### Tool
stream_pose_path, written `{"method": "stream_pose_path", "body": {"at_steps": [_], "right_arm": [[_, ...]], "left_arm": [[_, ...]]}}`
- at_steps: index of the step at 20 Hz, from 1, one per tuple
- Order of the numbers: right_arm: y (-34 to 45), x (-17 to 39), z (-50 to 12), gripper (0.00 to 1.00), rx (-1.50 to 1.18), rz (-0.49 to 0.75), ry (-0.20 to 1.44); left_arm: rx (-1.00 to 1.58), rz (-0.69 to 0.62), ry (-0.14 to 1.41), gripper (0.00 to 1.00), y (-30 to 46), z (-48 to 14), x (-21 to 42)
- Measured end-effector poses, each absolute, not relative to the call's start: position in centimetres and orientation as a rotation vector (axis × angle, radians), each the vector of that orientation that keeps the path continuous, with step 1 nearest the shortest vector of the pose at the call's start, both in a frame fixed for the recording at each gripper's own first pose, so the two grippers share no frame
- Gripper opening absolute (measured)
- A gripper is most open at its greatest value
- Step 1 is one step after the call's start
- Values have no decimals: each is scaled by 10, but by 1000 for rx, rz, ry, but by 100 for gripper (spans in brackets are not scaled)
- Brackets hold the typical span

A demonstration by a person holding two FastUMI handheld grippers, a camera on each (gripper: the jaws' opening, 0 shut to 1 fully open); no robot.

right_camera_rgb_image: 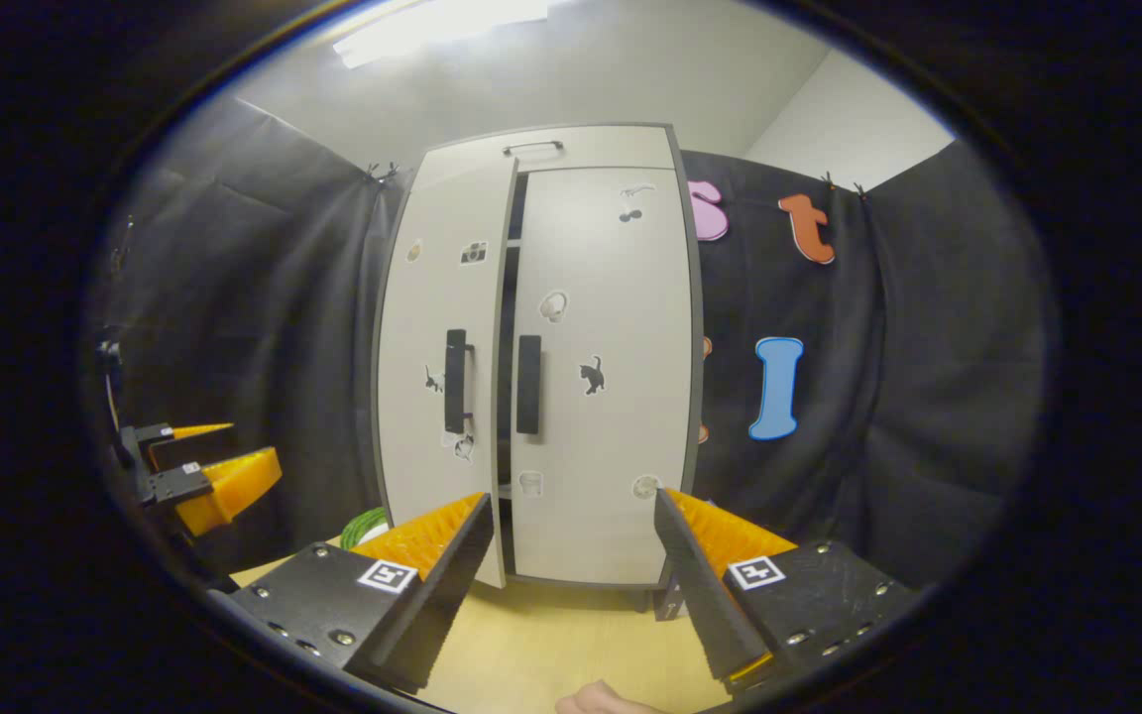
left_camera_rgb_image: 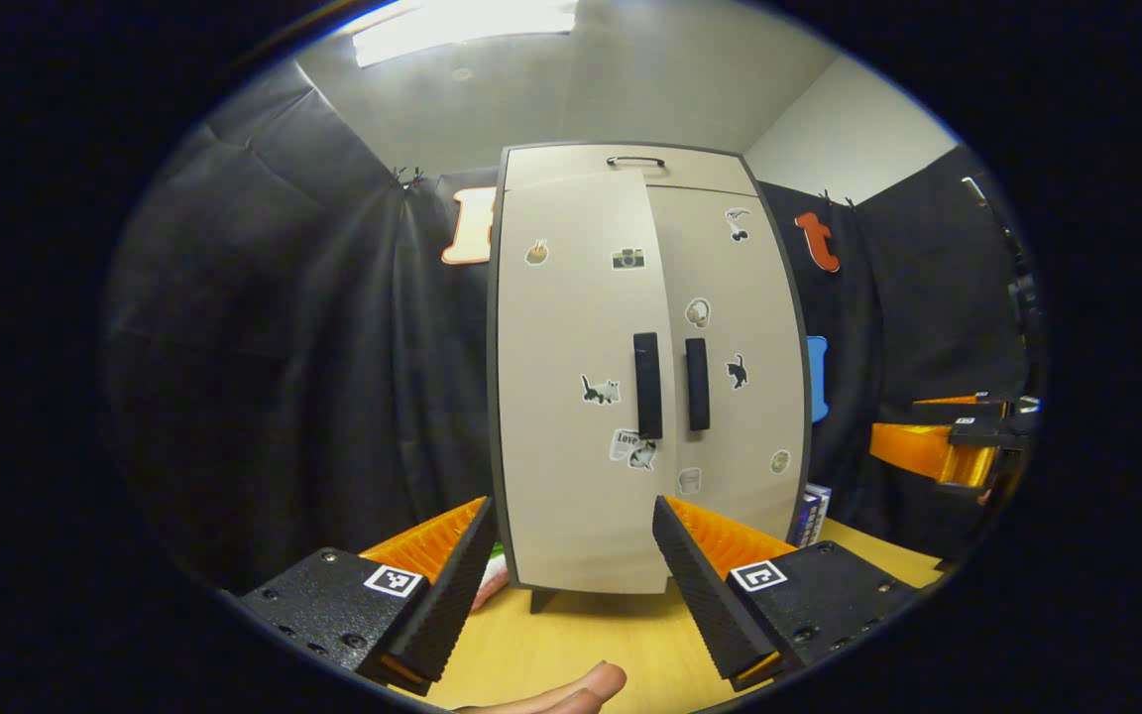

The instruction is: Grab one shoe with the right hand and put it into the shoe cabinet, grab the other shoe with the left hand and put it into the shoe cabinet; then close the right door with the right hand and the left door with the left hand.

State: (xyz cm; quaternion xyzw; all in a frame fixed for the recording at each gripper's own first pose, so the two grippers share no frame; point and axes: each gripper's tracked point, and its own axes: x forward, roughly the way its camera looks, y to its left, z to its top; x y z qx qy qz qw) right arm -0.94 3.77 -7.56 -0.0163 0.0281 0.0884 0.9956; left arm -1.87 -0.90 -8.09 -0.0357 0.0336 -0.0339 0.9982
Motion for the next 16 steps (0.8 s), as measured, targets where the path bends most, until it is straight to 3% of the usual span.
{"method": "stream_pose_path", "body": {"at_steps": [6, 16], "right_arm": [[55, -19, -84, 98, -22, 223, 43], [31, -40, -65, 98, 7, 211, -18]], "left_arm": [[-101, -87, 117, 97, -10, -96, -21], [-60, -71, 30, 99, -5, -65, -32]]}}
